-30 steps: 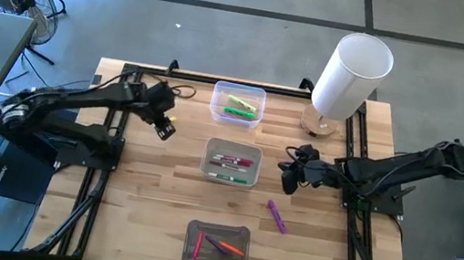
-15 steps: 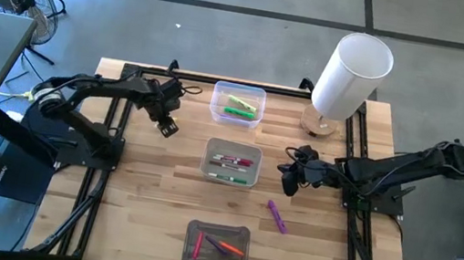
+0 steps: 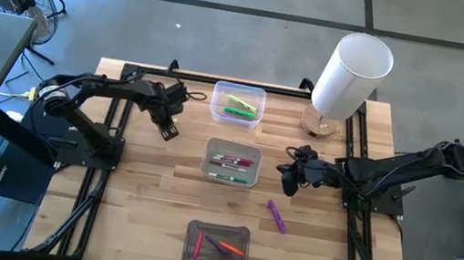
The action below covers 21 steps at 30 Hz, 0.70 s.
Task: Pick & Place Markers
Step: Put the yellow pen into the black bin
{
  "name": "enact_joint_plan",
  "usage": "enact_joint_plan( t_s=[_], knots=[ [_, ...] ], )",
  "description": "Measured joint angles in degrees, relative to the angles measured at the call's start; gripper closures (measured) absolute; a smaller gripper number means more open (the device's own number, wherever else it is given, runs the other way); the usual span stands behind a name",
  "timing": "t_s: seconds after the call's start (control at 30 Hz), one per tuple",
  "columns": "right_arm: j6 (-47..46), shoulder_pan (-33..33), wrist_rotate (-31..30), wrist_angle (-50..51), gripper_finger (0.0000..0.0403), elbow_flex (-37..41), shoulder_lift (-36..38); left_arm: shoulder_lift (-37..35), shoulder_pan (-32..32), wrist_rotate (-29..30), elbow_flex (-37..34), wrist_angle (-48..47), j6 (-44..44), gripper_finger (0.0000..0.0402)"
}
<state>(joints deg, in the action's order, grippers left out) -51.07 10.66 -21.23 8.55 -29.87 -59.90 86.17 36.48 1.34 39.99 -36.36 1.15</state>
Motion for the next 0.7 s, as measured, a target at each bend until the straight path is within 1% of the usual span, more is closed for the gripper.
enact_joint_plan(
  t_s=[0.03,0.07,0.17,0.27,0.37,0.43,0.57,0.7],
  knots=[
    [0.0,0.0,0.0,-0.5,0.0402,0.0,0.0,0.0,-0.7,0.4,0.0,-0.1,0.0,0.0366],
    [0.0,0.0,0.0,-1.1,0.0402,0.0,0.0,0.0,-1.3,0.6,0.0,-0.1,-0.1,0.0376],
    [0.1,0.0,-0.2,-2.9,0.0402,0.0,0.0,0.0,-3.5,2.8,-0.1,0.0,0.4,0.0374],
    [0.1,0.0,-0.8,-3.1,0.0403,0.0,0.0,0.1,-5.8,5.1,-0.1,-0.1,2.2,0.0357],
    [0.1,0.0,-0.7,-3.3,0.0403,0.0,0.0,-1.3,-7.1,5.5,-0.2,-1.1,3.3,0.0360],
    [-0.3,0.0,-0.2,-3.4,0.0403,0.0,0.0,-2.6,-7.6,4.1,-0.2,-2.2,3.6,0.0369],
    [-1.4,0.0,-0.1,-3.4,0.0403,0.0,0.0,-6.1,-8.2,-1.6,-0.6,-6.2,4.6,0.0373],
    [-1.5,0.0,0.0,-3.4,0.0403,0.0,0.0,-11.2,-8.5,-2.6,-0.4,-8.9,6.8,0.0371]
  ],
)
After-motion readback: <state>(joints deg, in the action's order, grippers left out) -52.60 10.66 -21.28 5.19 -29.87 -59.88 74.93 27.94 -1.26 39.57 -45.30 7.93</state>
